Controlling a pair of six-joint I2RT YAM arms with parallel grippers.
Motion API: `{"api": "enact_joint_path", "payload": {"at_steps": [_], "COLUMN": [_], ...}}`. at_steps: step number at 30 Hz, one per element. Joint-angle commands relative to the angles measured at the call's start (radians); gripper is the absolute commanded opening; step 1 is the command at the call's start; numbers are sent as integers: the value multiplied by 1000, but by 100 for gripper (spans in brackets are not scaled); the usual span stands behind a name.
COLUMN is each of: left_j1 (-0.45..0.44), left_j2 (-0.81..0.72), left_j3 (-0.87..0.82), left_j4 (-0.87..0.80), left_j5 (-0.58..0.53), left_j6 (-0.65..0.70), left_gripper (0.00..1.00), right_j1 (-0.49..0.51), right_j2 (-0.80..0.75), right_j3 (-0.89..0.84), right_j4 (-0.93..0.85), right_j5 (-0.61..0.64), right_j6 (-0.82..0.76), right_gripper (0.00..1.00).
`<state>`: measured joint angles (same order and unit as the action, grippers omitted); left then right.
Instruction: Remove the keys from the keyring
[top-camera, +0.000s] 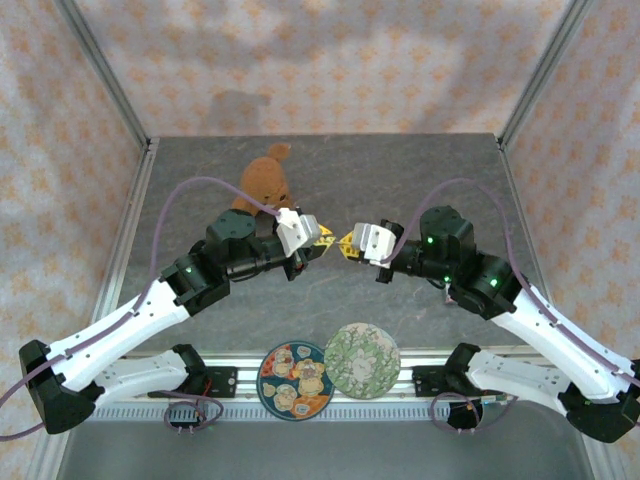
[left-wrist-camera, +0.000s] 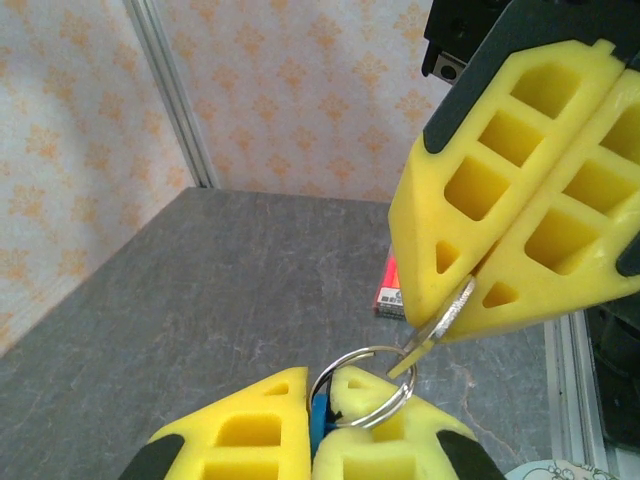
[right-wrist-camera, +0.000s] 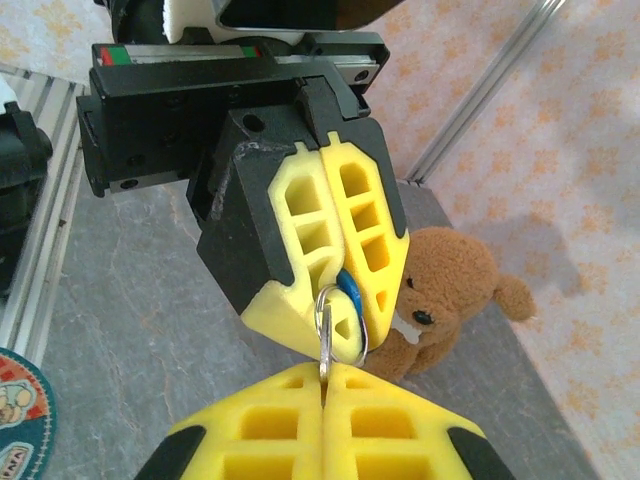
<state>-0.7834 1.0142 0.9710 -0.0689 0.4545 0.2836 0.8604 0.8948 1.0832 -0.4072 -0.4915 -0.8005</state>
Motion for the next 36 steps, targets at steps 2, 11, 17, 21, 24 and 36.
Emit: {"api": "enact_joint_path", "payload": {"at_steps": [2, 11, 17, 21, 24, 36], "left_j1": [70, 106, 115, 116, 116, 115], "left_j2": [-9, -8, -12, -16, -24, -206], "left_j3": [44, 59, 64, 56, 30, -213], "left_j4": [84, 67, 50, 53, 75, 276], "left_j5": [-205, -155, -127, -116, -103, -92], "left_j6": [5, -42, -53, -58, -78, -240], "left_gripper": [0, 0, 0, 0, 0, 50], "right_j1": [103, 173, 235, 239, 233, 98], "right_j2": [-21, 4, 66, 53, 45, 168], "right_j3": [12, 60, 134, 128, 140, 247], "right_j4": [-162, -225, -361, -287, -201, -65], "right_j5": [-87, -80, -15, 50, 87, 47], "right_j6": [-67, -94, -149, -98, 8, 429], "right_gripper": [0, 0, 0, 0, 0, 0]}}
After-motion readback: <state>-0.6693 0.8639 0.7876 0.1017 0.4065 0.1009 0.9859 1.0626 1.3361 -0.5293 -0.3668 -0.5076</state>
